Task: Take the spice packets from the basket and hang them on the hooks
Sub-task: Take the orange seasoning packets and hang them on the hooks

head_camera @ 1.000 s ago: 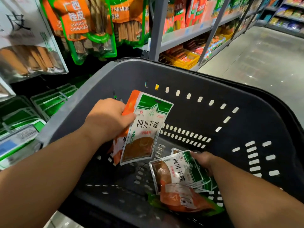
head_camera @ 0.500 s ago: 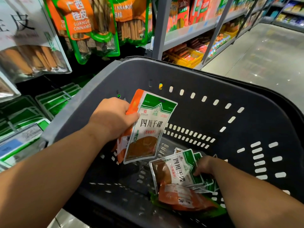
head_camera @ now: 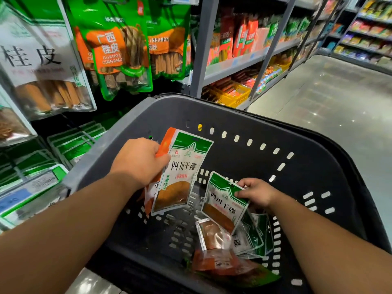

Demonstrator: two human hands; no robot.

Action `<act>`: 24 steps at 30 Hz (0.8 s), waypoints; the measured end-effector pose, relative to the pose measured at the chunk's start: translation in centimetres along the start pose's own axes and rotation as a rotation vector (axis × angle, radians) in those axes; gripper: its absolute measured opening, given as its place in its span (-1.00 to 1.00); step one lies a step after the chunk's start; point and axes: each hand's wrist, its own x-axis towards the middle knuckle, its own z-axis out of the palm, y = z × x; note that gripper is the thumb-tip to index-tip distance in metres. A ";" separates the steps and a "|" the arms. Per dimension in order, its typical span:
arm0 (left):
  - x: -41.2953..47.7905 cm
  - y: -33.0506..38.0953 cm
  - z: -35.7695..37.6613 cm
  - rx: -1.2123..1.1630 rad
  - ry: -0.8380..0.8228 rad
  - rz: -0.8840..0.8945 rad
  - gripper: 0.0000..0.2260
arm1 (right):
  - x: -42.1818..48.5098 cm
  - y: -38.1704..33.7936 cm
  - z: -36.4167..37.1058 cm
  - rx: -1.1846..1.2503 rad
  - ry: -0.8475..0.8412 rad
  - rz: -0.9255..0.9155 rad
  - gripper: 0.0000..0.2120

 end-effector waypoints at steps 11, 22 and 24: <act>-1.0 0.5 -1.2 -0.044 0.078 0.031 -0.65 | -3.6 -5.6 -2.3 0.240 0.123 -0.198 -0.91; -1.9 1.9 -3.5 -0.132 0.177 0.037 -0.64 | -8.5 -12.5 -2.5 0.500 0.087 -0.365 -0.84; -2.2 2.3 -4.0 -0.134 0.226 0.052 -0.59 | -9.4 -13.8 -2.5 0.542 0.074 -0.410 -0.84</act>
